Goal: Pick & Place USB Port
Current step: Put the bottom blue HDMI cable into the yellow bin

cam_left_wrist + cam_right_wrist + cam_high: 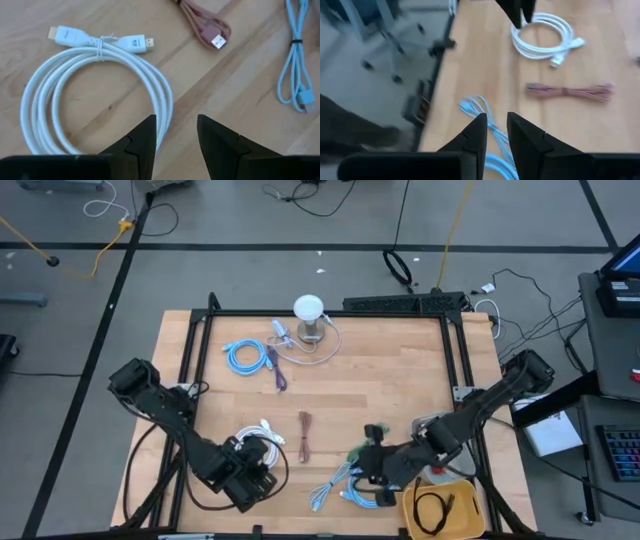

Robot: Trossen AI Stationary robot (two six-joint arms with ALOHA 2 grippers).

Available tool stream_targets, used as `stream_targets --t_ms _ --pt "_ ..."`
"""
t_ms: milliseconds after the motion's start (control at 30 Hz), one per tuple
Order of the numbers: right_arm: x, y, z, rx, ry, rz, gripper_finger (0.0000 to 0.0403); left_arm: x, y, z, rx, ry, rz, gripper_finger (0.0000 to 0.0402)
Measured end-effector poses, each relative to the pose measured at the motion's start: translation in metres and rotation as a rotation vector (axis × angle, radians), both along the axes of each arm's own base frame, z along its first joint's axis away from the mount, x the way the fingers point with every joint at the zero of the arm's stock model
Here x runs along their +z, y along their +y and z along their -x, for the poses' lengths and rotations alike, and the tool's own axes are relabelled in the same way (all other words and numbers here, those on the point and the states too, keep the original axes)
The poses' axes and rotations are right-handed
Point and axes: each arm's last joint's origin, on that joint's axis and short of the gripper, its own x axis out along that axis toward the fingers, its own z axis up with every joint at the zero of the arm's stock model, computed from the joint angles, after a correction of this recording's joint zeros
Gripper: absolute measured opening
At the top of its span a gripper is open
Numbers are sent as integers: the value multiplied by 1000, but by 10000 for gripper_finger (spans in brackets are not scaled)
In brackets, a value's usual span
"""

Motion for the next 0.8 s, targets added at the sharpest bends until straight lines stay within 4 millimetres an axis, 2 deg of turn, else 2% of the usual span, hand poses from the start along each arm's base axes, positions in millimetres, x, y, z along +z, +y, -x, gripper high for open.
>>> stream_targets --t_ms 167,333,533,700,800 --pt "-12 -3 9 20 128 51 71 1 -1 -2 0 -23 14 145" --pt "-55 -3 22 19 270 -10 71 2 -4 -9 4 -98 44 145" --pt "-99 1 40 -7 341 -123 71 11 -9 -31 -27 -280 131 145" --pt "-117 0 50 -44 368 -148 71 17 -4 -47 -65 -371 145 145" --pt "-121 -2 53 -51 380 -136 71 18 -1 -52 -75 -389 139 145"
